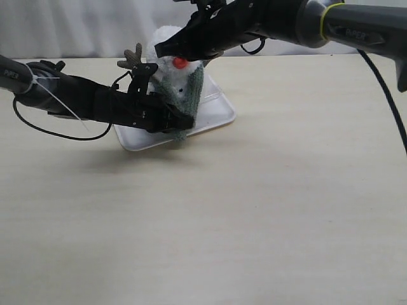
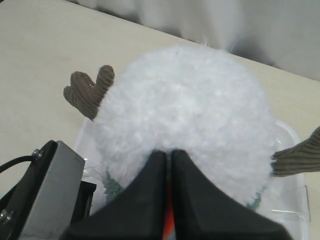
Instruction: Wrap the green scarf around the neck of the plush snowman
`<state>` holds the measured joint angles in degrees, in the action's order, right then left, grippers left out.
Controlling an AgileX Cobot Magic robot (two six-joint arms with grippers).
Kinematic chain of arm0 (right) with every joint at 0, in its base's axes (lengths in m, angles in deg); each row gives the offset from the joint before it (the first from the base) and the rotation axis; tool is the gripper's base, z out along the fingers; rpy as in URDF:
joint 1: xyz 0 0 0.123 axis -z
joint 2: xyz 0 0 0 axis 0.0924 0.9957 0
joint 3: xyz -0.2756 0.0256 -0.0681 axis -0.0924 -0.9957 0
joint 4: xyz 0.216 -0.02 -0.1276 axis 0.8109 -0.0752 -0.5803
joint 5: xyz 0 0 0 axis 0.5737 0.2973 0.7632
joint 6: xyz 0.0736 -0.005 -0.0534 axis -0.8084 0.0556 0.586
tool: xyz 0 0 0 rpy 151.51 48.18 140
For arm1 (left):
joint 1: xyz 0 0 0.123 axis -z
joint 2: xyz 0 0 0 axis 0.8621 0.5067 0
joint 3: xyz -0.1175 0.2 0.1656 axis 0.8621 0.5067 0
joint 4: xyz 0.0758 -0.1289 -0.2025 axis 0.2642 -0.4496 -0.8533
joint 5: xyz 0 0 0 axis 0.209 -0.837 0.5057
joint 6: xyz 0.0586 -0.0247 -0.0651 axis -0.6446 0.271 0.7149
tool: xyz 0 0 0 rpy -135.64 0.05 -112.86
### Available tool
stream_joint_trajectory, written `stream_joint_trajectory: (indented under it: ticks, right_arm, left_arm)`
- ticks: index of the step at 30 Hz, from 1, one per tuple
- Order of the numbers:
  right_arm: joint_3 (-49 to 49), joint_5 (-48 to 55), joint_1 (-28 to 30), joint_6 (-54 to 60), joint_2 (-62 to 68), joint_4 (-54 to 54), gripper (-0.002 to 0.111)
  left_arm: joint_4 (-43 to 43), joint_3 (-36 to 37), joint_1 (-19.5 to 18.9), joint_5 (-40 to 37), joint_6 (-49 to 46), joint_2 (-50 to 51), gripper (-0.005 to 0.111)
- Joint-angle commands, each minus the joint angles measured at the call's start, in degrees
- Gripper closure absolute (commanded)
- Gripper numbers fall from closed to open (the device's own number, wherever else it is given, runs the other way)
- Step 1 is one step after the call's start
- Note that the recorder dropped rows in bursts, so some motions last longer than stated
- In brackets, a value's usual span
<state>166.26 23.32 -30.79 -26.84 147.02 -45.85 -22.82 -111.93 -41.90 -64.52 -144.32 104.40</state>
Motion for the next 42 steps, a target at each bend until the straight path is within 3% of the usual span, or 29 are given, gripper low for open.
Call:
stream_joint_trajectory:
  ticks: [1, 5, 7, 14, 17, 22, 31, 36, 42]
  right_arm:
    - [0.4, 0.9, 0.0, 0.1, 0.3, -0.1, 0.104]
    - [0.4, 1.2, 0.0, 0.1, 0.3, -0.1, 0.104]
    - [0.4, 1.3, 0.0, 0.1, 0.3, -0.1, 0.104]
    - [0.7, 3.3, 0.0, 0.1, 0.1, -0.3, 0.104]
    - [0.9, 4.6, 0.0, 0.1, -1.0, -1.2, 0.104]
    - [0.9, 6.1, 0.0, 0.0, -3.1, -1.3, 0.104]
    - [0.9, 9.6, 0.0, -0.3, -4.3, -1.3, 0.104]
    - [0.9, 11.3, 0.0, -0.3, -4.9, -1.3, 0.104]
    - [0.9, 12.0, 0.0, -0.3, -7.4, -1.7, 0.104]
  left_arm:
    - [0.8, 0.0, 0.4, -1.5, 0.1, 0.2, 0.107]
    - [0.1, -0.1, 0.4, -1.5, 0.1, 0.2, 0.106]
    - [0.2, -0.1, 0.4, -2.1, 0.0, 0.2, 0.1]
    - [2.1, -0.1, 0.4, -4.0, -0.5, -0.4, 0.045]
    - [6.3, -0.1, 0.4, 0.8, 4.7, -2.1, 0.035]
    - [15.7, -0.1, -0.2, 1.3, 14.0, -3.9, 0.034]
    - [37.8, -0.1, -3.5, -6.4, 35.1, -8.2, 0.034]
    - [40.5, -0.1, -4.3, -10.8, 38.1, -10.0, 0.034]
    - [53.2, 0.0, -4.3, -10.6, 49.3, -10.6, 0.034]
